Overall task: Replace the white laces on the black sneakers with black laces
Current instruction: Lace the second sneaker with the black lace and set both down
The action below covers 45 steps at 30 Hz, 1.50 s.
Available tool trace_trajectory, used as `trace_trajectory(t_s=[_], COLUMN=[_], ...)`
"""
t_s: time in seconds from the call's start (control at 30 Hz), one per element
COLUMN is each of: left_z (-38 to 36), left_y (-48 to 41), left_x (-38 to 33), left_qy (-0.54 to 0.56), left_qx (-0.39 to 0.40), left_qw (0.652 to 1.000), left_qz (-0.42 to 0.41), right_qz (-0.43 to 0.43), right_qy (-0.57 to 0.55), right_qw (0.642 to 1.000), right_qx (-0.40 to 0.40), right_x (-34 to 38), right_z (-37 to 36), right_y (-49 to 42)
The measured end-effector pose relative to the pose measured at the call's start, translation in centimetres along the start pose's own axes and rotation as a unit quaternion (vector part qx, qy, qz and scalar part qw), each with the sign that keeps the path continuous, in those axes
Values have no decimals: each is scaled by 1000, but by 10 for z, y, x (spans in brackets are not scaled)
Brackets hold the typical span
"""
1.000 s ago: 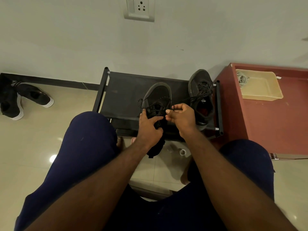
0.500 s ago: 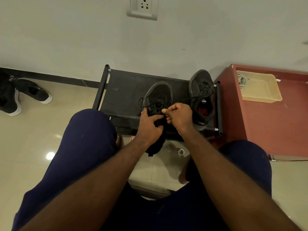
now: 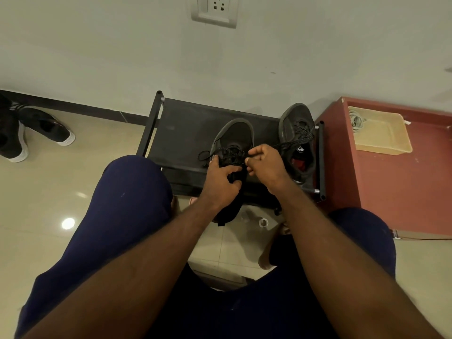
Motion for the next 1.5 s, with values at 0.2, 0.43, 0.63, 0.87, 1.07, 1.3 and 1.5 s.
trace_trajectory(t_s=[0.2,0.43,0.63,0.87,1.07,1.3,1.5], left_z=[1,2,1,-3,-5,1,4], left_y=[0,2,2,-1,-2,-3,-6], left_x=[1,-4,-5,2,4,2,5], left_qy=[-4,-9,-16,-23,-26,-7,-8], left_qx=[-3,-3,3,15,19,-7,-5], left_qw=[1000,1000,1000,1000,999,1000,1000], left_qz=[9,-11,-24,-8,2,-8,-8], right_qz=[-17,-7,-16,-39,-67,-123,-84], right_qy=[-19,-25,-4,21,51,-39,21], right_qw=[1000,1000,1000,997,993,991,996], right_qx=[-1,9,23,64,77,43,18], right_x=[4,6,8,7,5,-12,-16], right_z=[1,1,-2,-4,-2,-5,-11], right_y=[-2,-1,0,-1,0,11,18])
Point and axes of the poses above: each hand's wrist, its own y-axis away from the middle knuckle, its own z-axis out of the back of the hand, x = y × z, the point moved 6 cm from there along -y, towards the middle knuckle, and after that the axes turned 14 degrees about -x, right-handed, at the moved point
